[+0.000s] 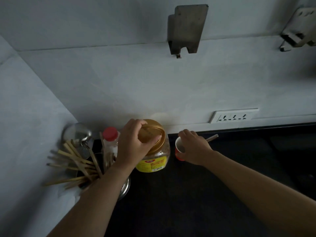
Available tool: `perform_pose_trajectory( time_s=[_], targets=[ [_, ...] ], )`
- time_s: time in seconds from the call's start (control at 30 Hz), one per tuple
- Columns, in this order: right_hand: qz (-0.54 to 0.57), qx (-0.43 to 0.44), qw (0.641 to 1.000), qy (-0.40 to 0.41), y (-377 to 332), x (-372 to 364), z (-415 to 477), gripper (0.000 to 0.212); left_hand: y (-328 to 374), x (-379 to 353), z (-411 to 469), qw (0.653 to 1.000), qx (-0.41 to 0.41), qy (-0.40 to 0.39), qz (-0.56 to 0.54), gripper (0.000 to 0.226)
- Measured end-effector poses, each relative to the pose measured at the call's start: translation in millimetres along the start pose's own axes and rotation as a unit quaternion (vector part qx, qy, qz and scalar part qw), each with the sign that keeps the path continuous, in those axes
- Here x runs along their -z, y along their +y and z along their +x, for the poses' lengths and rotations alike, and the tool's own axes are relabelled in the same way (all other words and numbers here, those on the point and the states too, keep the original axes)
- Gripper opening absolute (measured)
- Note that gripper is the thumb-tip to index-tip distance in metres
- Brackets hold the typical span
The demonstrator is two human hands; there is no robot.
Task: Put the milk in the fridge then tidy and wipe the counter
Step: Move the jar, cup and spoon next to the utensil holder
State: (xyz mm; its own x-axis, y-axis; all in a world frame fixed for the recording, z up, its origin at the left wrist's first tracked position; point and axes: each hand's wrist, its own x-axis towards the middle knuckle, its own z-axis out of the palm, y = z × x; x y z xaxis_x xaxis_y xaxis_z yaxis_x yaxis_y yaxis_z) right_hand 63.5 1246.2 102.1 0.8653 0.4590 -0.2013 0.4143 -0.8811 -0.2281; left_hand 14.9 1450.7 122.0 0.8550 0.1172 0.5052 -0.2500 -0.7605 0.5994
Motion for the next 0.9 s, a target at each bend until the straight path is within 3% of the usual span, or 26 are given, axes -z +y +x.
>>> perform_pose_trajectory(
  time_s=[0.47, 0.6, 0.73, 0.9],
  targets=[
    [-0.053, 0.064, 0.997, -0.001, -1, -14, 20, 0.064, 0, -3, -2, 1.000, 0.006, 0.004, 0.000, 0.045],
    [-0.060, 0.071, 0.994, 0.054, 7, 13, 6, 0.054, 1, -1, -2, 1.000, 0.010, -0.006, -0.001, 0.047],
    [-0.016, 0.008, 0.994, 0.105, 31, 46, -12, 0.049, 3, 0, -2, 1.000, 0.013, -0.011, -0.006, 0.047],
    [0.062, -0.063, 0.995, 0.054, 42, 42, -25, 0.041, 5, 0, -3, 1.000, 0.027, -0.013, 0.001, 0.046]
  ],
)
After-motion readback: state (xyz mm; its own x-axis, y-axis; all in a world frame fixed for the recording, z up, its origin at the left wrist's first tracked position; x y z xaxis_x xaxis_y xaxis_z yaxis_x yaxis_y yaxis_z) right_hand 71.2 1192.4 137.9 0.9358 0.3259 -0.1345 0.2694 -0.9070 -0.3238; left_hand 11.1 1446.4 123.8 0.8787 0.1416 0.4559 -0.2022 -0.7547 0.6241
